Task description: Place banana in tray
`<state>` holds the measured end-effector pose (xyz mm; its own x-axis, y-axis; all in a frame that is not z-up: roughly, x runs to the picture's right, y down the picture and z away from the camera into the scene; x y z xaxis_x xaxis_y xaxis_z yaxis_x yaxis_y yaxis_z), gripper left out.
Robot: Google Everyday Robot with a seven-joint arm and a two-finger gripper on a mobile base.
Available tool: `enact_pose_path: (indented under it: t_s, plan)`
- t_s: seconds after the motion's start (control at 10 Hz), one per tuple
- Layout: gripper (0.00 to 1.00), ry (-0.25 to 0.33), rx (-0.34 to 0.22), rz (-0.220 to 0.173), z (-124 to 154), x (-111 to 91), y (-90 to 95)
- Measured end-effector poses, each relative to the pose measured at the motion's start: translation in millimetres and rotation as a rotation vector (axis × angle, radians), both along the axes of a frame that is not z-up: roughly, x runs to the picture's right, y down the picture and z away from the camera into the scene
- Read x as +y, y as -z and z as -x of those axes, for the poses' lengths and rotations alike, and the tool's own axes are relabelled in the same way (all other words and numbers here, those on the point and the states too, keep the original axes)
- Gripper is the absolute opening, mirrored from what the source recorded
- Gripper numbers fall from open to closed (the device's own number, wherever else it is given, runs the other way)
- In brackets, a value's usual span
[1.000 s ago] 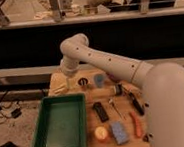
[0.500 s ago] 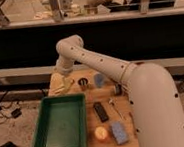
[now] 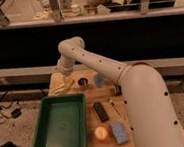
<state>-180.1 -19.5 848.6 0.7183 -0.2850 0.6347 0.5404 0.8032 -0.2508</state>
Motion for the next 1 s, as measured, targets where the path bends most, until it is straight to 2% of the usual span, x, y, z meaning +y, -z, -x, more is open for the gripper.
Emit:
enact_pose_path:
  t_s: [0.3,1.0]
  plan:
    - [0.8,0.02,-0.02,0.002,17,4,-6.9]
    - [0.8,0.017,-0.016,0.002,13,3,-7.8]
